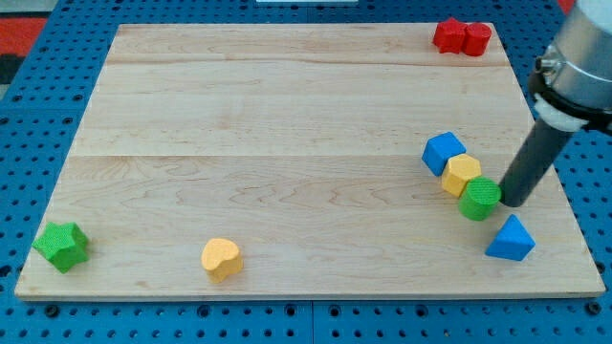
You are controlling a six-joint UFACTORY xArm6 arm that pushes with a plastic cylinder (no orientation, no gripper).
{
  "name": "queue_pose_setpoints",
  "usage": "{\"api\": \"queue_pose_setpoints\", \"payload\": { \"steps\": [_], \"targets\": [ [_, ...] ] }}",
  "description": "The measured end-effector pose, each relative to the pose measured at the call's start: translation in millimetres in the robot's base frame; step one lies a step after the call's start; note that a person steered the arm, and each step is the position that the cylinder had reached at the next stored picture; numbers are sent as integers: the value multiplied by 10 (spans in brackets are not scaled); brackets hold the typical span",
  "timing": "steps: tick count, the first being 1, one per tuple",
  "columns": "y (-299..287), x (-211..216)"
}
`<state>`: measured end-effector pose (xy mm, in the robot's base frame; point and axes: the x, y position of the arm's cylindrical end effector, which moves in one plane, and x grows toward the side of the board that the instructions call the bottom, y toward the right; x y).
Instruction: Push green circle towards green star
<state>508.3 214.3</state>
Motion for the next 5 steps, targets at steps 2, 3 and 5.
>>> {"api": "queue_pose_setpoints", "payload": {
  "steps": [2,3,5],
  "targets": [
    [-259,0],
    [-260,26],
    [-338,80]
  ]
}}
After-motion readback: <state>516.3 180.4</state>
